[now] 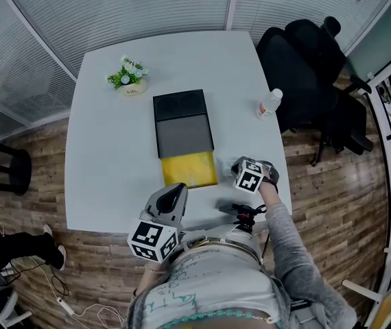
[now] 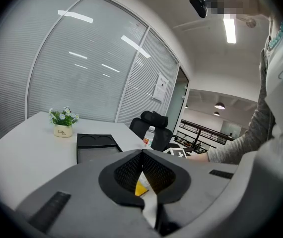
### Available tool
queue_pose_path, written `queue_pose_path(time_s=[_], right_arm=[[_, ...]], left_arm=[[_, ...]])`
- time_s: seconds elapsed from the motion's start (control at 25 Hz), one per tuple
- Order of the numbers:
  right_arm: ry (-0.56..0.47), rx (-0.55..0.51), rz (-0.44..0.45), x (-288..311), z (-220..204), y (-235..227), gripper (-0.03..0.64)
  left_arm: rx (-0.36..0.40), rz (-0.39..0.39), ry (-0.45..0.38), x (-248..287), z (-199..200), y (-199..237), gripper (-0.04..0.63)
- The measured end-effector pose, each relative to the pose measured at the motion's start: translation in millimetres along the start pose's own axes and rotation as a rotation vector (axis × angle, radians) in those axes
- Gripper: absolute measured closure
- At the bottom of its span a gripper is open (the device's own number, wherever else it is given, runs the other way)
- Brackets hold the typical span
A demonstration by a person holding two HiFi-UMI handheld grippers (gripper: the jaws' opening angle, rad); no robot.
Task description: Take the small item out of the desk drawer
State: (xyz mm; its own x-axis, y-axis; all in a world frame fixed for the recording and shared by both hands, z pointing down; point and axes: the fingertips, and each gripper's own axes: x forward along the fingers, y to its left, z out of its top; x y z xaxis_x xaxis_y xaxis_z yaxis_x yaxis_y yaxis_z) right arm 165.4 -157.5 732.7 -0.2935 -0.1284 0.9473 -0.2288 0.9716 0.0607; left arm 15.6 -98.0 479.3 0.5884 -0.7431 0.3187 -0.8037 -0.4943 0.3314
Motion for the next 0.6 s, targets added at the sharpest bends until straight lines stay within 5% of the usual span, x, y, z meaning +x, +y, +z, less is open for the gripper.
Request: queue_pose_path(time_s=[0.6], right_arm=[[-0.017, 0.066, 0.019, 0.4, 1.5, -2.6, 0.615]], left_arm=[[-0.016, -0.009, 0.012, 1.8, -5.5, -0.8, 0.597]])
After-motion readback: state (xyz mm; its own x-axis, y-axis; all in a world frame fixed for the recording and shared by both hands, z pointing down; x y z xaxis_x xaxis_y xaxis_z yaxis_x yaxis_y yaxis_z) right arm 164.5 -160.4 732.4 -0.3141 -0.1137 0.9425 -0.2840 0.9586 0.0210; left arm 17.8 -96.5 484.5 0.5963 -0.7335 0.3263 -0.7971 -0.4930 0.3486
